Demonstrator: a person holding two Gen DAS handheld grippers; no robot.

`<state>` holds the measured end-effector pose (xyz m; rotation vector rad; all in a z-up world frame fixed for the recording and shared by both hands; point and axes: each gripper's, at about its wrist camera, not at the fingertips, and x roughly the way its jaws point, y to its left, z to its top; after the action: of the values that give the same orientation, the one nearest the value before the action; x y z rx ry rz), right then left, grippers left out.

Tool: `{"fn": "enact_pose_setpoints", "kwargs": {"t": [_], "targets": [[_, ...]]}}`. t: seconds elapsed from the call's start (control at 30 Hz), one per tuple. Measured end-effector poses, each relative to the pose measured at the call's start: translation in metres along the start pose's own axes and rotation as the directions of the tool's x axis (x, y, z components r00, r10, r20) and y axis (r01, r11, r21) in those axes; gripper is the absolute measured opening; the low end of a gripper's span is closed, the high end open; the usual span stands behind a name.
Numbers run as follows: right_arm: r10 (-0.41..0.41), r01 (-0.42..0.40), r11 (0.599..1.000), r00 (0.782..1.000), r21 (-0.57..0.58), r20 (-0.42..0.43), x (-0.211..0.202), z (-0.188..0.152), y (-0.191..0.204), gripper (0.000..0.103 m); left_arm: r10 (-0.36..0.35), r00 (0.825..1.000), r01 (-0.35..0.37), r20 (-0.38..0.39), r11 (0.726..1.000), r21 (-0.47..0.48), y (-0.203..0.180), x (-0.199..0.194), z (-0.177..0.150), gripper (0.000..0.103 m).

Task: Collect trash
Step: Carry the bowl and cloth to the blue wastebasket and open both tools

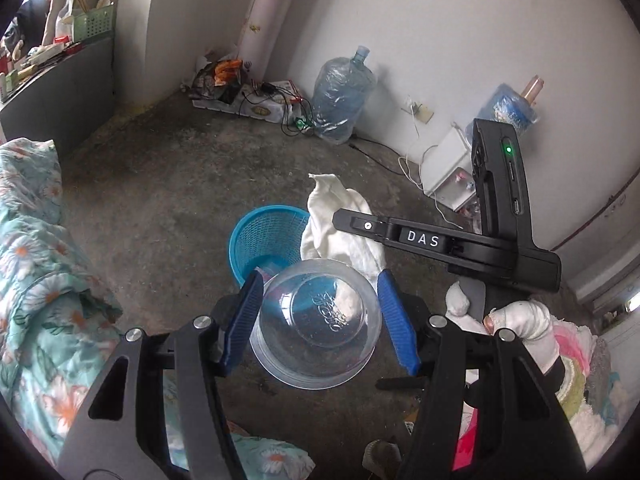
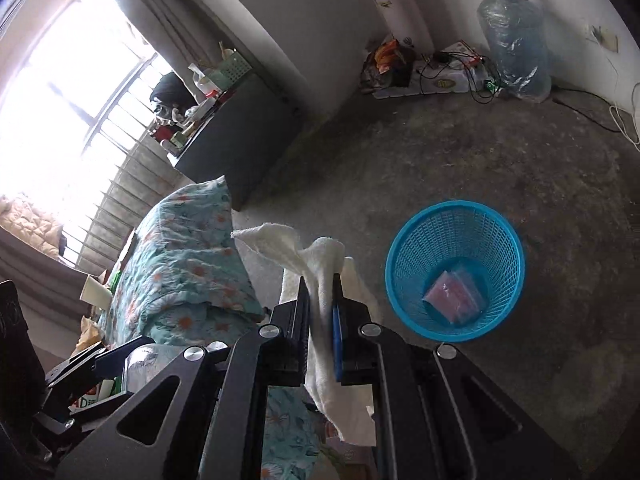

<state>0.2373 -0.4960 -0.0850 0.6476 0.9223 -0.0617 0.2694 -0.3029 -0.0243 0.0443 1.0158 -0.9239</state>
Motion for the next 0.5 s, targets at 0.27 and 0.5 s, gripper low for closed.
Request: {"fn": "enact_pose_setpoints", "kwargs": {"t": [0.27, 0.5], "targets": [[-0.128, 0.125, 0.984, 0.992, 0.128, 0.017, 0.050, 0.069, -0.070, 0.015, -0.020, 1.000, 0.020, -0.003, 1.000, 0.018, -0.017, 0.105, 0.044, 0.057], [-0.233, 0.224, 0.961, 0.972, 0.161, 0.040, 0.058, 0.071, -0.105, 0.035, 0.005, 1.000, -0.002, 0.031, 0.994, -0.106, 0.001, 0.132, 0.056, 0.069]]}}
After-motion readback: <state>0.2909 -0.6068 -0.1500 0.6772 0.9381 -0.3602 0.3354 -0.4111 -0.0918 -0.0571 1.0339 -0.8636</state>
